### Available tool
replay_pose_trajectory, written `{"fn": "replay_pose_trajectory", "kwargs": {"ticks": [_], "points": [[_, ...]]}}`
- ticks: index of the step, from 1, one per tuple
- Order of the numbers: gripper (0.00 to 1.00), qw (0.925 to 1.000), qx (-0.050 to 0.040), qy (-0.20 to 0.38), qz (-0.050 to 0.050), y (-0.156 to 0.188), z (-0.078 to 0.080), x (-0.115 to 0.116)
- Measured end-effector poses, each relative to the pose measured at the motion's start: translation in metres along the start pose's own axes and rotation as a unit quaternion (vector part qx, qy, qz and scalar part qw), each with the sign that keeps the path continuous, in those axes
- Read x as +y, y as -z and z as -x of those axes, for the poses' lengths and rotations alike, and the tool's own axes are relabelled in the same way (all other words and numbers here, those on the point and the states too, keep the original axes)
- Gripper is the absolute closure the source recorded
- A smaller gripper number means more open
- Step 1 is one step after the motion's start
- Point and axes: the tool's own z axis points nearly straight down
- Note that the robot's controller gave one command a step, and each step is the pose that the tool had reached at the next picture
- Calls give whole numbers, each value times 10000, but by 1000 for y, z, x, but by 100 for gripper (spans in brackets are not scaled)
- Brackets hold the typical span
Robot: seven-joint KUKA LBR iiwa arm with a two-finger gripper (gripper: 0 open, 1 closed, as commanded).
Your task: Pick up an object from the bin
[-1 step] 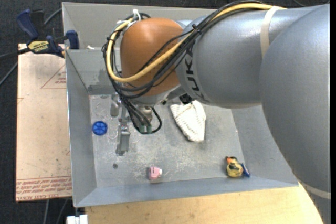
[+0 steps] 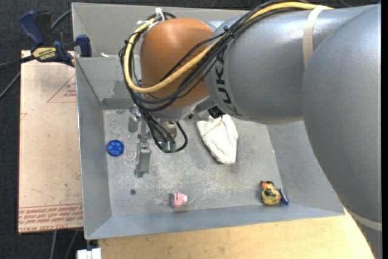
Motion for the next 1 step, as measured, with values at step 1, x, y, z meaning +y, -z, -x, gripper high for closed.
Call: {"fn": "replay_pose_trajectory", "kwargs": {"ticks": [1], "points": [[0,10000,12,98,8,-103,1,-1]]}}
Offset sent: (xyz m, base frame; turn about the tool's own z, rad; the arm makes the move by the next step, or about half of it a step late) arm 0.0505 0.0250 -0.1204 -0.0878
